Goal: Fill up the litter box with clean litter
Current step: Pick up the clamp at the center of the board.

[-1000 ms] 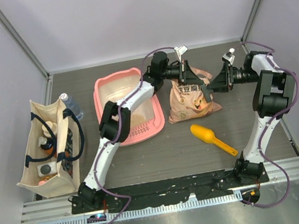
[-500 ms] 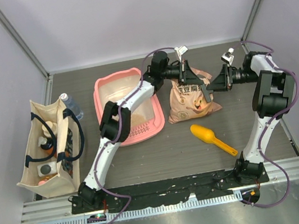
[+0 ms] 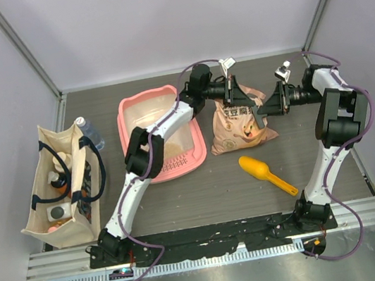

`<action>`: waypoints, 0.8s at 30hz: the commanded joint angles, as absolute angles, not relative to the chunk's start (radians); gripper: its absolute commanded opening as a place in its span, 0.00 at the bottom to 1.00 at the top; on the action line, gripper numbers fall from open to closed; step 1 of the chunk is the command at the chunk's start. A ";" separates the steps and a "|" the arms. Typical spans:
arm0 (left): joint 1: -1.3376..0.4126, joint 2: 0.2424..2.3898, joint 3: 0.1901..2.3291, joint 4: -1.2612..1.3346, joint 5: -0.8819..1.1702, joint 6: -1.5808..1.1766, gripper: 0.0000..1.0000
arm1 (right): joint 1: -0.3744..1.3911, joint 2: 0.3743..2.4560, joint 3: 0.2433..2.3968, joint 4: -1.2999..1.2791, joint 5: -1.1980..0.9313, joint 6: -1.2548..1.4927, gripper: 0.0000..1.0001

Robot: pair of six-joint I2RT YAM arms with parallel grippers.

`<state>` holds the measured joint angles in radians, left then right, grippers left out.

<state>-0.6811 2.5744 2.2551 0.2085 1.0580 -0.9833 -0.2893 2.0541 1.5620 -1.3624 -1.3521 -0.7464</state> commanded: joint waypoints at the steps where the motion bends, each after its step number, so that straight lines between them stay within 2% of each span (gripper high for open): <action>1: -0.678 2.585 2.296 0.201 1.086 -0.966 0.00 | -0.278 2.008 1.575 -1.503 -1.351 -0.744 0.37; 2: -0.678 2.585 2.296 0.198 1.089 -0.966 0.00 | -0.278 2.008 1.580 -1.503 -1.354 -0.739 0.36; 3: -0.678 2.586 2.295 0.196 1.089 -0.965 0.00 | -0.279 2.003 1.585 -1.502 -1.358 -0.733 0.29; 7: -0.678 2.588 2.307 0.183 1.086 -0.951 0.01 | -0.290 1.999 1.600 -1.503 -1.361 -0.716 0.17; 8: -0.677 2.588 2.312 0.180 1.086 -0.947 0.10 | -0.302 1.993 1.612 -1.502 -1.361 -0.712 0.13; 9: -0.676 2.588 2.318 0.175 1.086 -0.943 0.19 | -0.311 1.988 1.621 -1.503 -1.359 -0.709 0.02; 10: -0.675 2.586 2.318 0.176 1.092 -0.942 0.27 | -0.321 1.974 1.631 -1.503 -1.356 -0.698 0.02; 11: -0.673 2.586 2.319 0.179 1.098 -0.942 0.39 | -0.339 1.971 1.655 -1.502 -1.353 -0.690 0.02; 12: -0.673 2.586 2.319 0.186 1.101 -0.942 0.44 | -0.348 1.967 1.669 -1.503 -1.356 -0.684 0.01; 15: -0.673 2.589 2.316 0.195 1.109 -0.942 0.48 | -0.376 1.965 1.727 -1.503 -1.371 -0.657 0.01; 24: -0.693 2.594 2.325 0.189 1.083 -0.878 0.43 | -0.383 1.965 1.799 -1.499 -1.367 -0.650 0.01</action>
<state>-0.6773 2.5816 2.2871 0.1883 1.0752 -0.9432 -0.3908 2.0102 1.7374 -1.3487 -1.3434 -0.6628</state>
